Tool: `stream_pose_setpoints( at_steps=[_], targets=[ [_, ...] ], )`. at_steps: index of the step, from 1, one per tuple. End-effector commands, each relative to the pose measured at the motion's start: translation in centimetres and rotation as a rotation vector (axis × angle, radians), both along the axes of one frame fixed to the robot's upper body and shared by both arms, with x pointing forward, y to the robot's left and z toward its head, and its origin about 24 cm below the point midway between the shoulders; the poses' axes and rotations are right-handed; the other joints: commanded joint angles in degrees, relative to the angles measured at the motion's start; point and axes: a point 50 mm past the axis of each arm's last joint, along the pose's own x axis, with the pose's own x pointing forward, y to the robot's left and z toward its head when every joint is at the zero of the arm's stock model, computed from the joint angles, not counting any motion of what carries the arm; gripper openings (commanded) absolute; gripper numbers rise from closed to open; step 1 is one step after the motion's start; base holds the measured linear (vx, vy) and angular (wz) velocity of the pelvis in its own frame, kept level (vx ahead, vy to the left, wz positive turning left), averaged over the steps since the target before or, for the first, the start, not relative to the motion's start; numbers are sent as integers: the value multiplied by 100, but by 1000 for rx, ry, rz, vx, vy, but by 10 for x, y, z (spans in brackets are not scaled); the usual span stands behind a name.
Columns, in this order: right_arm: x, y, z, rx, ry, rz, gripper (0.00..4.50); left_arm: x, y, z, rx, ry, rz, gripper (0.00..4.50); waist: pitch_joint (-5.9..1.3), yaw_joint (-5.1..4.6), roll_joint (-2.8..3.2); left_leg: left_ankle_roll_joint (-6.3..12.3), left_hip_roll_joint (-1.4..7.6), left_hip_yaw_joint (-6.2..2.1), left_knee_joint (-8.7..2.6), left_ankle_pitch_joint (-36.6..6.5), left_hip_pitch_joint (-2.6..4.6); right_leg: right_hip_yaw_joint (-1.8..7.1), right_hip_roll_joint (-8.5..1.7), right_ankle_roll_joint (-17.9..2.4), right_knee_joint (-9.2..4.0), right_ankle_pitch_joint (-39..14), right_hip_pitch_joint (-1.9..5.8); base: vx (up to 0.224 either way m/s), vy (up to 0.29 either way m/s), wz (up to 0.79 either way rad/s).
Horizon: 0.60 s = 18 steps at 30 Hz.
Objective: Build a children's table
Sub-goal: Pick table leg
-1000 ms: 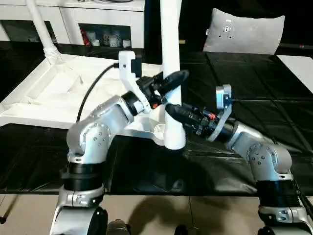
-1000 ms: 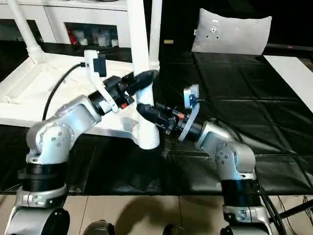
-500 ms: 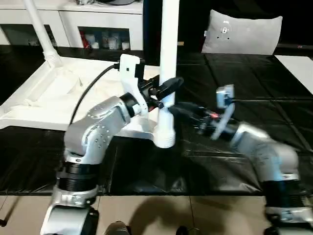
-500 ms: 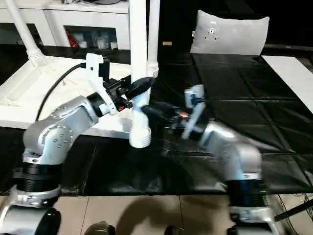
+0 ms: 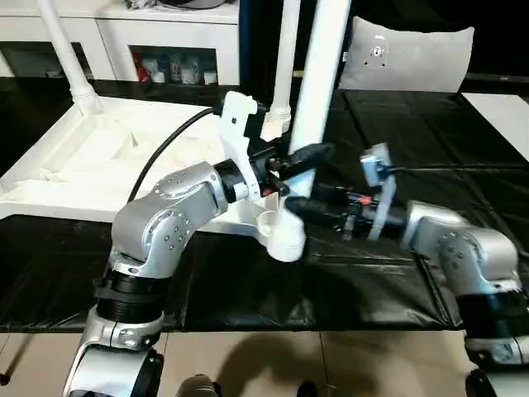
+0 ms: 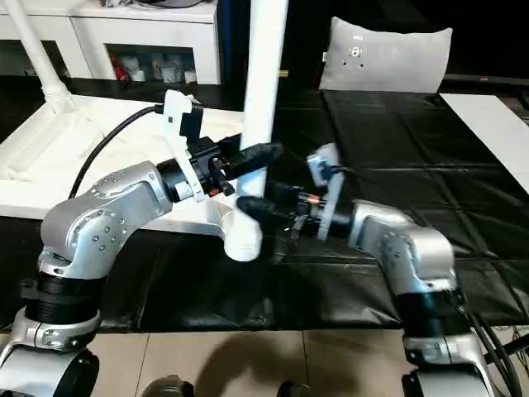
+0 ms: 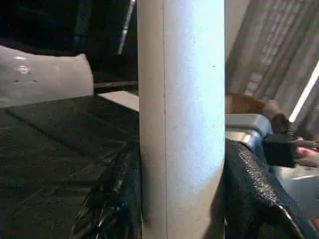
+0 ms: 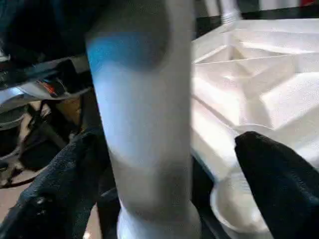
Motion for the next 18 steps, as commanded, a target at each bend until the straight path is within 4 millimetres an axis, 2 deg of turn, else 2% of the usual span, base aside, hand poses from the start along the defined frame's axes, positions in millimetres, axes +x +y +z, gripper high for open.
stream_pose_setpoints(
  at_steps=[1, 3, 9, 12, 13, 16, 18],
  targets=[
    [1, 1, 0, -9, 4, 22, 435, -6, -7, 11, -7, -45, -56, 182, -528, -4, -63, 70, 62, 41, -389, -1490, 54, 164, -289, -225, -455, -3003, 315, 0, 0, 0],
    [1, 2, 0, -10, 8, 35, 418, -8, -9, 13, -16, -50, -82, 182, -531, -2, -84, 68, 63, 47, -386, -1511, 66, 168, -286, -234, -465, -3000, 304, 0, 0, 0],
    [-1, 4, -6, -46, 28, 72, 362, -9, -9, 15, -14, -67, -102, 182, -529, 0, -62, 36, 50, 38, -384, -1587, 72, 150, -278, -126, -485, -3142, 308, 0, 0, 0],
    [-1, 2, -7, -48, 32, 67, 344, -9, -9, 15, -11, -69, -105, 182, -524, -8, -71, 32, 43, 35, -382, -1625, 68, 137, -274, -67, -500, -3227, 308, 0, 0, 0],
    [-1, 1, -7, -49, 33, 66, 322, -9, -9, 16, -12, -70, -107, 182, -527, -9, -71, 32, 40, 37, -377, -1621, 72, 135, -275, -54, -507, -3247, 303, 0, 0, 0],
    [-2, 0, -8, -47, 42, 70, 306, -9, -9, 15, -13, -70, -107, 182, -523, -8, -59, 32, 39, 36, -375, -1648, 79, 128, -268, -40, -516, -3280, 298, 0, 0, 0],
    [-3, -1, -9, -49, 49, 74, 294, -9, -10, 15, -14, -71, -110, 182, -525, -16, -80, 36, 39, 36, -373, -1650, 74, 125, -266, -27, -520, -3272, 301, 0, 0, 0]
  ],
)
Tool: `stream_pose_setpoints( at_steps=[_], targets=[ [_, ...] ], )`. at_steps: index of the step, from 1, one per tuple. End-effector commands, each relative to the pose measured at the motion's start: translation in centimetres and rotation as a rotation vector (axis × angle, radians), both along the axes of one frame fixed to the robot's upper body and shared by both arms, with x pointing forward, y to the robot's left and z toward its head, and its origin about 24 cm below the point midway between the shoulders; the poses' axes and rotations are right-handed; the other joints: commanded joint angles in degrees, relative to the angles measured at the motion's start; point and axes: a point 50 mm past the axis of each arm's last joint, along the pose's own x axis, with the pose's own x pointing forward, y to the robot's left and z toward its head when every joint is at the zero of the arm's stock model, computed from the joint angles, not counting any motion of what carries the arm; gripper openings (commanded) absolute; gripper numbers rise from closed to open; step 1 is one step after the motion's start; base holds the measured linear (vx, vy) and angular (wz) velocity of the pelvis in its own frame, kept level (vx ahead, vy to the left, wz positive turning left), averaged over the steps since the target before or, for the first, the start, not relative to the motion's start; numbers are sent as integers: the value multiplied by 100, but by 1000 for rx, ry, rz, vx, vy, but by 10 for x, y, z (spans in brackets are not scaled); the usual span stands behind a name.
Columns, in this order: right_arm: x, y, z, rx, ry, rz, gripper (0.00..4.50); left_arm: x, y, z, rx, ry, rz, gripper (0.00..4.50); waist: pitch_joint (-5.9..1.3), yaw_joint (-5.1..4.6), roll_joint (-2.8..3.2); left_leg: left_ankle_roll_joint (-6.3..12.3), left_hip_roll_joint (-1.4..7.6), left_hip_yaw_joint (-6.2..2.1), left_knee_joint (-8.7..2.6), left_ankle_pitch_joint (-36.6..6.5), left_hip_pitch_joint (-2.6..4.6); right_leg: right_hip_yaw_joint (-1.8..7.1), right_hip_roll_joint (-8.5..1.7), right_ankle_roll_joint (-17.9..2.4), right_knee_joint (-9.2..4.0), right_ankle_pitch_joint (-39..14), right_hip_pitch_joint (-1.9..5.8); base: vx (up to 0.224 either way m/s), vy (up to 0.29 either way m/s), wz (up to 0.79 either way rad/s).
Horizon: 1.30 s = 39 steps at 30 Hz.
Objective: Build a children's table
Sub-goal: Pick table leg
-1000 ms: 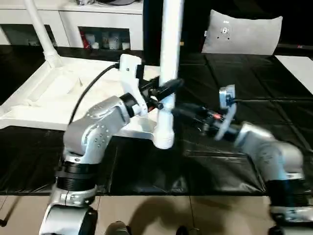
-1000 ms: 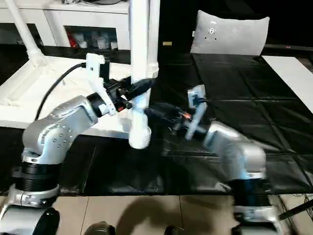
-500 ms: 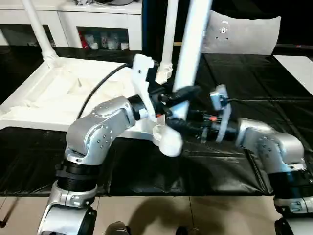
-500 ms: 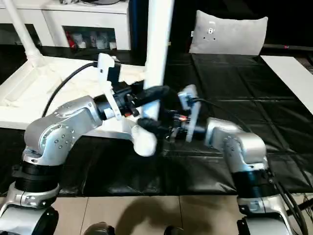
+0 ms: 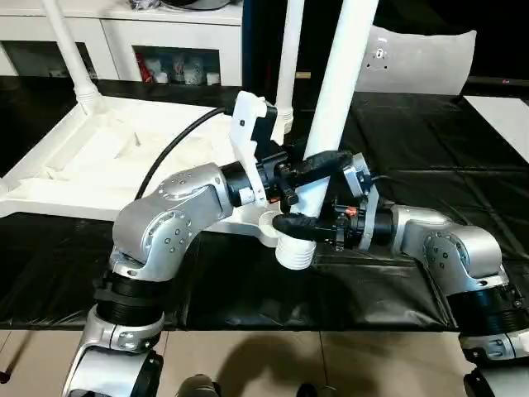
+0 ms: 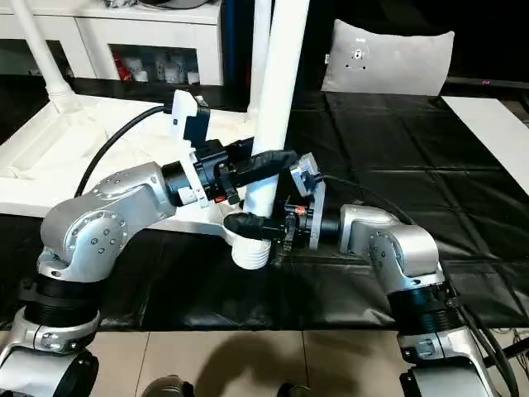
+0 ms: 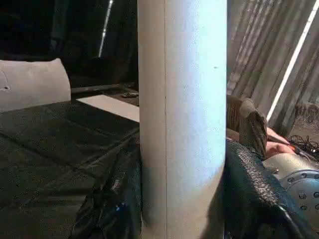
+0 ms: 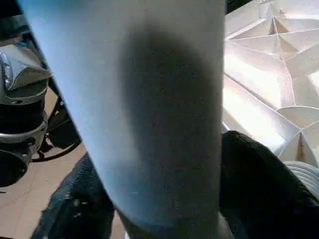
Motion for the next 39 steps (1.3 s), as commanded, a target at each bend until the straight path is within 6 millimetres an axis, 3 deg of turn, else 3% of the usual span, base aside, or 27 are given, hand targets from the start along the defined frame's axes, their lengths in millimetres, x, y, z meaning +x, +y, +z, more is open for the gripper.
stream_pose_setpoints(
  at_steps=[1, 11, 12, 13, 17, 18, 22, 24, 27, 29, 31, 33, 34, 36, 39],
  targets=[
    [1, -6, -1, -29, 12, -14, 282, -2, -4, 12, -8, -57, -32, 182, -517, -13, -56, 34, 39, 33, -379, -1641, 72, 125, -268, -30, -513, -3271, 300, 0, 0, 0],
    [2, -2, -2, -17, 9, -19, 211, 0, -2, 8, 26, -50, -15, 182, -518, -26, -62, 38, 40, 31, -377, -1644, 73, 119, -266, -6, -519, -3292, 292, 0, 0, 0],
    [3, -1, -2, -8, 4, -35, 208, 0, -2, 10, -7, -34, -9, 238, -516, -32, -62, 33, 43, 32, -377, -1636, 64, 120, -270, -33, -511, -3265, 298, 0, 0, 0],
    [3, -1, -2, -8, 4, -35, 206, 0, -3, 10, -7, -34, -9, 252, -516, -33, -63, 31, 40, 34, -374, -1633, 62, 118, -271, -31, -515, -3280, 297, 0, 0, 0],
    [3, 1, -4, -8, 0, -42, 200, -4, -4, 16, -35, -55, -49, 259, -518, -45, -54, 38, 45, 30, -379, -1637, 69, 125, -270, -57, -507, -3242, 295, 0, 0, 0],
    [2, 2, -5, -6, 1, -44, 197, -7, -5, 19, -55, -57, -71, 288, -519, -48, -46, 35, 46, 30, -381, -1652, 63, 125, -274, -75, -502, -3233, 302, 0, 0, 0],
    [6, 7, -7, 4, -7, -94, 196, -20, -11, 31, -147, -74, -179, 307, -518, -62, -44, 35, 49, 31, -383, -1634, 57, 131, -278, -169, -491, -3166, 298, 0, 0, 0],
    [6, 8, -7, 0, -15, -94, 196, -24, -12, 32, -158, -77, -206, 342, -521, -75, -43, 29, 56, 26, -389, -1666, 66, 131, -273, -169, -485, -3151, 306, 0, 0, 0],
    [7, 9, -8, 1, -14, -102, 196, -27, -14, 31, -155, -80, -225, 346, -515, -84, -42, 31, 63, 24, -400, -1681, 64, 144, -271, -178, -472, -3124, 307, 0, 0, 0],
    [6, 10, -9, 1, -15, -104, 196, -25, -13, 33, -173, -82, -212, 385, -507, -92, -36, 28, 45, 31, -390, -1683, 66, 139, -270, -129, -496, -3215, 304, 0, 0, 0],
    [5, 10, -11, -1, -18, -111, 196, -22, -10, 36, -206, -88, -188, 393, -509, -98, -57, 23, 40, 33, -384, -1660, 58, 134, -275, -94, -504, -3259, 310, 0, 0, 0],
    [5, 10, -11, 6, -17, -118, 196, -20, -7, 39, -234, -102, -171, 403, -504, -106, -31, 28, 36, 33, -383, -1678, 61, 128, -267, -75, -527, -3291, 301, 0, 0, 0],
    [6, 11, -11, 24, -20, -137, 196, -15, -2, 43, -272, -107, -141, 428, -509, -107, -37, 28, 31, 28, -380, -1683, 59, 121, -268, -67, -525, -3302, 306, 0, 0, 0],
    [8, 9, -11, 37, -29, -177, 196, -6, 6, 43, -270, -104, -71, 434, -503, -120, -42, 17, 23, 32, -370, -1719, 65, 102, -274, -34, -553, -3420, 296, 0, 0, 0],
    [17, 3, -7, 89, -59, -292, 193, 13, 27, 28, -120, -122, 36, 436, -496, -142, -42, 9, 10, 26, -368, -1862, 110, 73, -251, 43, -589, -3521, 263, 0, 0, 0]
  ],
)
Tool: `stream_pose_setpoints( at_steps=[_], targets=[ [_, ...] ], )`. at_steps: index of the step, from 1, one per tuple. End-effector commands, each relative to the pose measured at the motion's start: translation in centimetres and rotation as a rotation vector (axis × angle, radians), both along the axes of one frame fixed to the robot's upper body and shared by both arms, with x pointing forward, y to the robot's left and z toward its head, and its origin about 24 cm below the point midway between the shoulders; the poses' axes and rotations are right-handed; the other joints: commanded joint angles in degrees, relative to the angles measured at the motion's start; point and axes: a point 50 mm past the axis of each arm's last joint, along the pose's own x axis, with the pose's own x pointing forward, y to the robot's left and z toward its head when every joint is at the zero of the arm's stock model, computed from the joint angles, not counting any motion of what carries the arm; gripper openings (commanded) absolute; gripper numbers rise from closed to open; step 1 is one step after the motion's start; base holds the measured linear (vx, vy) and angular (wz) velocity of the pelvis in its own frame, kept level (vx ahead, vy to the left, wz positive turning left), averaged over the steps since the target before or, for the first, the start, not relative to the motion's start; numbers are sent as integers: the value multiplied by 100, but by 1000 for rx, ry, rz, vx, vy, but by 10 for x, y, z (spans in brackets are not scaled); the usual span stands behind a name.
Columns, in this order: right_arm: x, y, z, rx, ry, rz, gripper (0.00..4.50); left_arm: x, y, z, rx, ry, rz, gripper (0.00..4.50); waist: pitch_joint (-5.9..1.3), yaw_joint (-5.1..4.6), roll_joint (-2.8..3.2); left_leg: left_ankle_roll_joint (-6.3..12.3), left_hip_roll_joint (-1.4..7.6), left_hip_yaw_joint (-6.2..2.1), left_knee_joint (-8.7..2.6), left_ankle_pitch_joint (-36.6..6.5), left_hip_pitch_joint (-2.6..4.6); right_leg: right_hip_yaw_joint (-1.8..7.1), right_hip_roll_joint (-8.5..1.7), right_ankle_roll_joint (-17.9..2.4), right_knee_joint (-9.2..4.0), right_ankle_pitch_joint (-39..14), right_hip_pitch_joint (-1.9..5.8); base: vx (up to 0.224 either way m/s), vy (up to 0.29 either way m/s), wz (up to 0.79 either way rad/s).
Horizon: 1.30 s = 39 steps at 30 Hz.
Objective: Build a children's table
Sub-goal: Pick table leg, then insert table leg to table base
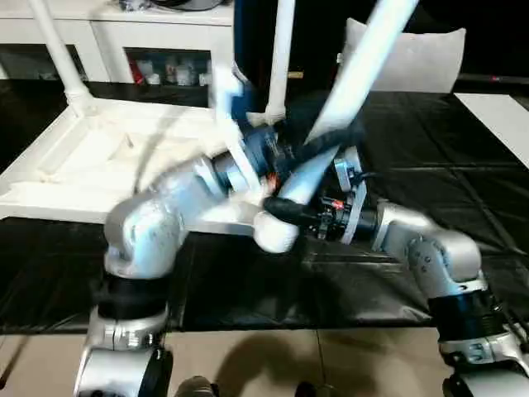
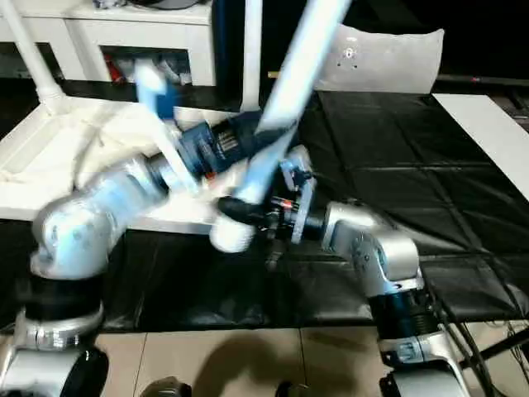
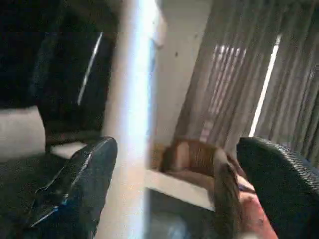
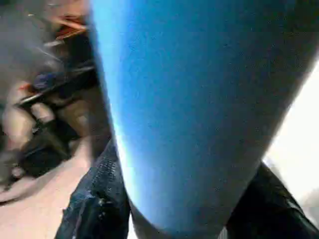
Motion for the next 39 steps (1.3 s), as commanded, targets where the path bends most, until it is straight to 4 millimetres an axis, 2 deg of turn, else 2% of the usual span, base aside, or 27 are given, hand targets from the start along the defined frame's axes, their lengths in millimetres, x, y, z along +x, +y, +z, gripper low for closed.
stream_pose_setpoints(
  at_steps=[1, 2, 3, 5, 6, 7, 8, 9, 10, 12, 14, 15, 16, 17, 19, 20, 21, 22, 24, 25, 26, 27, 32, 34, 35, 36, 39],
  targets=[
    [7, -11, 7, 30, -40, -99, 191, 11, 13, -9, 80, -5, 60, 436, -483, -32, -45, 25, -7, 14, -378, -1888, 97, 69, -250, 123, -611, -3621, 258, 0, 0, 0],
    [8, -13, 7, 27, -60, -129, 190, 16, 21, -15, 129, -7, 87, 436, -487, -70, -28, -31, -8, 5, -378, -1964, 94, 49, -245, 279, -605, -3716, 280, 0, 0, 0],
    [8, -14, 6, 9, -72, -144, 190, 18, 25, -18, 146, -2, 101, 436, -489, -66, -22, -45, -9, 6, -377, -1963, 109, 46, -247, 308, -618, -3736, 271, 0, 0, 0],
    [10, -18, 5, -3, -89, -194, 190, 25, 34, -25, 194, 8, 136, 436, -488, -77, -14, -47, -2, 2, -385, -1974, 114, 38, -260, 303, -633, -3728, 268, 0, 0, 0],
    [12, -21, 4, -25, -103, -227, 190, 29, 38, -31, 279, -18, 162, 436, -499, -81, 7, -58, 5, 2, -383, -2010, 135, 41, -257, 273, -615, -3687, 263, 0, 0, 0],
    [13, -22, 3, -41, -113, -250, 190, 31, 40, -36, 342, -39, 178, 436, -498, -91, -7, -62, 21, -30, -427, -2023, 103, 54, -267, 241, -597, -3560, 290, 0, 0, 0],
    [15, -24, 1, -87, -136, -287, 190, 35, 45, -44, 428, -50, 200, 436, -502, -91, 15, -85, 29, -30, -429, -2046, 110, 65, -273, 204, -568, -3511, 294, 0, 0, 0],
    [18, -27, 0, -119, -159, -329, 190, 39, 50, -52, 545, -84, 223, 436, -498, -86, 15, -94, 23, -41, -433, -2070, 130, 84, -278, 200, -579, -3520, 251, 0, 0, 0],
    [19, -29, -1, -140, -201, -363, 190, 41, 55, -59, 630, -114, 222, 436, -499, -107, 18, -113, 17, -27, -436, -2091, 129, 93, -288, 130, -545, -3482, 281, 0, 0, 0],
    [21, -32, -3, -174, -205, -403, 190, 47, 70, -81, 879, -171, 195, 436, -491, -106, 10, -90, 4, -30, -445, -2069, 130, 109, -283, 131, -575, -3516, 257, 0, 0, 0],
    [21, -33, -4, -163, -195, -408, 190, 49, 74, -86, 928, -171, 173, 436, -509, -106, 12, -103, 3, -25, -448, -2030, 121, 132, -293, 129, -536, -3456, 283, 0, 0, 0],
    [21, -36, -5, -151, -176, -414, 190, 49, 78, -91, 975, -171, 126, 436, -520, -84, 12, -95, 42, -22, -465, -1906, 122, 164, -328, -55, -496, -3236, 284, 0, 0, 0],
    [21, -36, -5, -149, -174, -415, 190, 49, 78, -92, 981, -171, 120, 408, -533, -61, 20, -99, 68, -15, -469, -1841, 122, 194, -340, -218, -446, -3029, 287, 0, 0, 0],
    [20, -36, -6, -145, -171, -411, 190, 49, 81, -97, 1015, -166, 87, 408, -540, -60, -13, -98, 81, -7, -474, -1764, 106, 216, -342, -305, -412, -2873, 294, 0, 0, 0],
    [18, -36, -8, -138, -160, -402, 190, 50, 87, -106, 1076, -157, 50, 401, -543, -8, 7, -81, 84, 11, -478, -1650, 109, 261, -339, -462, -360, -2623, 279, 0, 0, 0],
    [18, -36, -8, -138, -160, -402, 190, 50, 87, -106, 1076, -157, 50, 396, -541, -5, -4, -75, 82, 18, -479, -1620, 105, 271, -332, -499, -350, -2551, 277, 0, 0, 0],
    [17, -37, -9, -145, -175, -396, 190, 52, 94, -114, 1159, -159, 16, 383, -551, 17, -20, -75, 85, 33, -479, -1503, 89, 295, -340, -619, -306, -2344, 292, 0, 0, 0],
    [16, -37, -11, -140, -168, -389, 190, 53, 96, -118, 1206, -172, -6, 360, -543, 25, -19, -60, 71, 49, -474, -1518, 103, 298, -326, -599, -325, -2393, 273, 0, 0, 0],
    [13, -37, -13, -145, -160, -366, 190, 55, 100, -124, 1271, -167, -60, 351, -539, 42, -18, -48, 58, 57, -469, -1484, 91, 310, -339, -540, -343, -2508, 288, 0, 0, 0],
    [13, -37, -14, -145, -155, -364, 190, 56, 100, -124, 1280, -167, -72, 351, -536, 47, -37, -43, 52, 62, -461, -1471, 87, 311, -345, -500, -350, -2571, 292, 0, 0, 0],
    [12, -37, -14, -145, -151, -359, 190, 57, 101, -125, 1291, -164, -87, 331, -542, 62, -45, -45, 52, 59, -461, -1421, 78, 309, -360, -479, -346, -2663, 308, 0, 0, 0],
    [11, -37, -14, -144, -149, -355, 190, 58, 100, -126, 1297, -161, -92, 331, -548, 65, -20, -69, 72, 46, -464, -1382, 61, 309, -370, -491, -335, -2641, 314, 0, 0, 0],
    [8, -38, -15, -125, -123, -344, 190, 60, 98, -125, 1278, -156, -133, 282, -540, 78, -1, -97, 78, 37, -458, -1547, 79, 292, -376, -584, -337, -2761, 299, 0, 0, 0],
    [4, -38, -15, -130, -129, -328, 190, 62, 97, -125, 1256, -147, -136, 270, -525, 79, -9, -66, 62, 47, -456, -1599, 82, 280, -357, -530, -376, -2891, 290, 0, 0, 0],
    [3, -38, -15, -121, -124, -332, 190, 62, 97, -124, 1250, -145, -141, 264, -520, 88, 8, -59, 54, 45, -449, -1669, 88, 270, -355, -466, -403, -3015, 284, 0, 0, 0],
    [2, -36, -15, -112, -123, -330, 190, 63, 98, -124, 1238, -137, -143, 250, -527, 98, -8, -58, 42, 41, -443, -1659, 89, 255, -357, -425, -414, -3085, 294, 0, 0, 0],
    [-2, -33, -16, -103, -123, -320, 190, 64, 99, -125, 1232, -111, -154, 221, -523, 104, 25, -72, 48, 24, -449, -1747, 93, 235, -362, -391, -438, -3193, 289, 0, 0, 0]
  ],
)
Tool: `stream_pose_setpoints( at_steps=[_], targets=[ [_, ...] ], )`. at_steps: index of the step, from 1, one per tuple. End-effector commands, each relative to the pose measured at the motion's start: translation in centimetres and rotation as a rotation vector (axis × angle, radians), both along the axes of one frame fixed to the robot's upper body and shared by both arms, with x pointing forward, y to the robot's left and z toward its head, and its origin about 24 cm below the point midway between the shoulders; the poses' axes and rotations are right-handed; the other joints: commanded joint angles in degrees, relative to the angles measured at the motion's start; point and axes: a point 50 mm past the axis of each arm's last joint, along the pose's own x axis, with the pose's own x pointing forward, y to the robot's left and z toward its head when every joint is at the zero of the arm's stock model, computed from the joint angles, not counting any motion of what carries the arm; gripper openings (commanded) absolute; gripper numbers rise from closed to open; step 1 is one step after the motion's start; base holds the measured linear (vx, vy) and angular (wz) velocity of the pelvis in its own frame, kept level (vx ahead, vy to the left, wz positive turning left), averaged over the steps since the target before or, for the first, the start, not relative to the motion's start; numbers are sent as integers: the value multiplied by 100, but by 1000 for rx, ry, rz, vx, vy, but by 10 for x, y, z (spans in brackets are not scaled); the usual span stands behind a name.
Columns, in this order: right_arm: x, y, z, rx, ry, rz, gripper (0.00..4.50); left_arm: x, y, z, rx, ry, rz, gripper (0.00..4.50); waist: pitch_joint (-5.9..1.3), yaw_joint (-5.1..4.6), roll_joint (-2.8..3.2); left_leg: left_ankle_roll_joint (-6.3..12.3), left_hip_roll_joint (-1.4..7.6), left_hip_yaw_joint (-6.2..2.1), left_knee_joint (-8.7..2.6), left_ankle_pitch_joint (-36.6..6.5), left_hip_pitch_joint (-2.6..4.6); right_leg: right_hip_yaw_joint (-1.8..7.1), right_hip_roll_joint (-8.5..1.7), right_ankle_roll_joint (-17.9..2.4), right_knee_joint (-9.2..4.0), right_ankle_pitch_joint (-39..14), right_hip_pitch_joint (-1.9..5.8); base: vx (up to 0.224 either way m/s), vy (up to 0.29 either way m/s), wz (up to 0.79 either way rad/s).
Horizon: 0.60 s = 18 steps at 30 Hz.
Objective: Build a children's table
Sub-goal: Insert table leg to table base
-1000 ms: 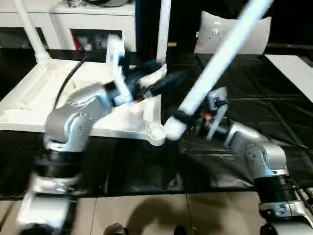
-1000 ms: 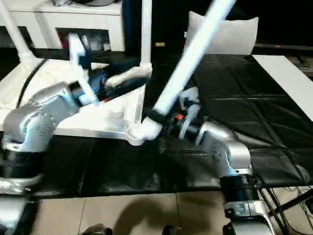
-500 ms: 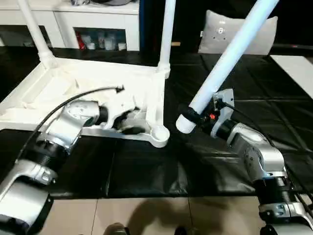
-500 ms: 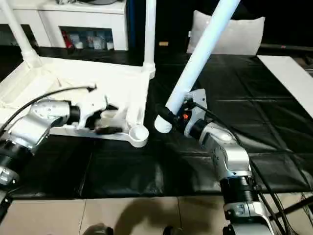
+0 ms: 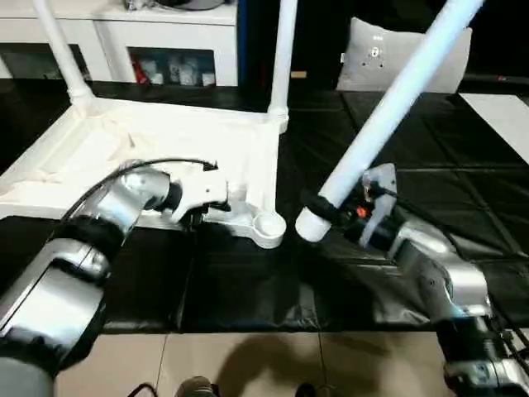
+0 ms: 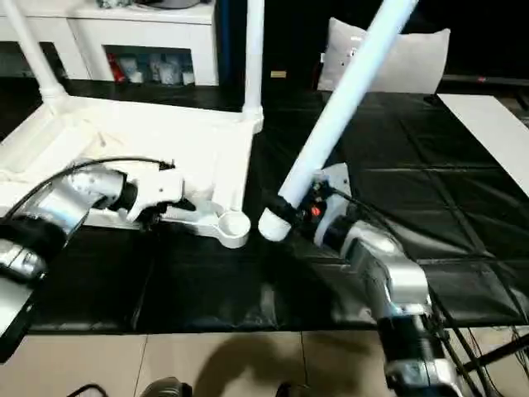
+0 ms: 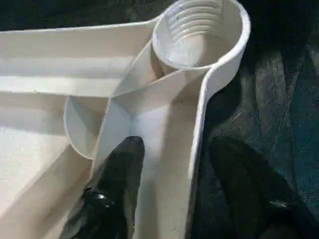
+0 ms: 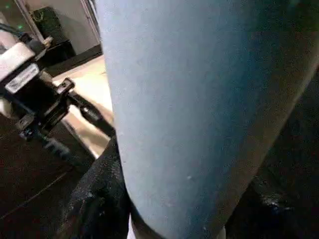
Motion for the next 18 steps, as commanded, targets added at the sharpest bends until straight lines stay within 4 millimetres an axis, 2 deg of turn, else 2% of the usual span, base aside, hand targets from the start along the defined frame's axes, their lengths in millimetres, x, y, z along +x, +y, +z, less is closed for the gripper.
stream_pose_setpoints(
  at_steps=[1, 2, 4, 6, 8, 10, 11, 12, 15, 16, 18],
  targets=[
    [-2, 3, 7, 13, -26, 12, 190, 2, 1, 4, 12, 1, -6, 214, -506, 21, 27, -42, 52, 17, -413, -1792, 82, 191, -357, -382, -535, -3229, 324, 0, 0, 0],
    [-3, 4, 6, 12, -22, 16, 190, 2, 3, 3, 20, 9, -4, 214, -505, 17, 40, -48, 52, 10, -414, -1859, 93, 184, -351, -366, -544, -3272, 315, 0, 0, 0],
    [-3, 6, 6, 10, -18, 19, 190, 3, 3, 4, 3, 19, 7, 181, -504, 21, 65, -58, 53, 1, -411, -1899, 106, 177, -359, -365, -549, -3304, 311, 0, 0, 0],
    [-4, 6, 6, 16, -15, 28, 190, 3, 3, 4, 9, 11, 11, 176, -502, 15, 53, -58, 51, -1, -412, -1926, 102, 173, -350, -394, -550, -3273, 317, 0, 0, 0],
    [-6, 6, 5, 14, -10, 30, 190, 5, 3, 3, 12, 11, 16, 149, -497, 20, 78, -50, 45, 2, -407, -1976, 116, 165, -339, -385, -571, -3292, 306, 0, 0, 0],
    [-6, 5, 4, 14, -7, 26, 190, 5, 3, 3, 6, 11, 20, 136, -501, 33, 73, -54, 48, -4, -408, -1995, 122, 161, -353, -390, -570, -3310, 316, 0, 0, 0],
    [-6, 4, 4, 17, -2, 19, 190, 6, 2, 2, 6, 14, 20, 133, -510, 32, 49, -45, 50, -1, -409, -1944, 109, 163, -350, -391, -571, -3254, 328, 0, 0, 0],
    [-7, 3, 4, 14, 1, 23, 190, 5, 1, 1, 13, 25, 14, 107, -511, 46, 60, -40, 57, -4, -414, -1917, 118, 166, -352, -411, -560, -3200, 326, 0, 0, 0],
    [-8, 2, 3, -5, 11, 32, 190, 4, -1, 0, 20, 55, -3, 92, -523, 70, 66, -50, 88, -14, -435, -1882, 110, 195, -365, -510, -514, -2973, 339, 0, 0, 0],
    [-8, 2, 4, -13, 8, 34, 190, 4, 0, 1, 41, 55, -10, 78, -521, 77, 108, -64, 89, -16, -437, -1915, 118, 202, -369, -564, -505, -2907, 334, 0, 0, 0],
    [-8, 2, 5, -12, 7, 32, 190, 4, 0, 0, 58, 66, -18, 68, -526, 73, 75, -68, 88, -11, -441, -1871, 105, 213, -366, -608, -491, -2782, 352, 0, 0, 0]
  ],
)
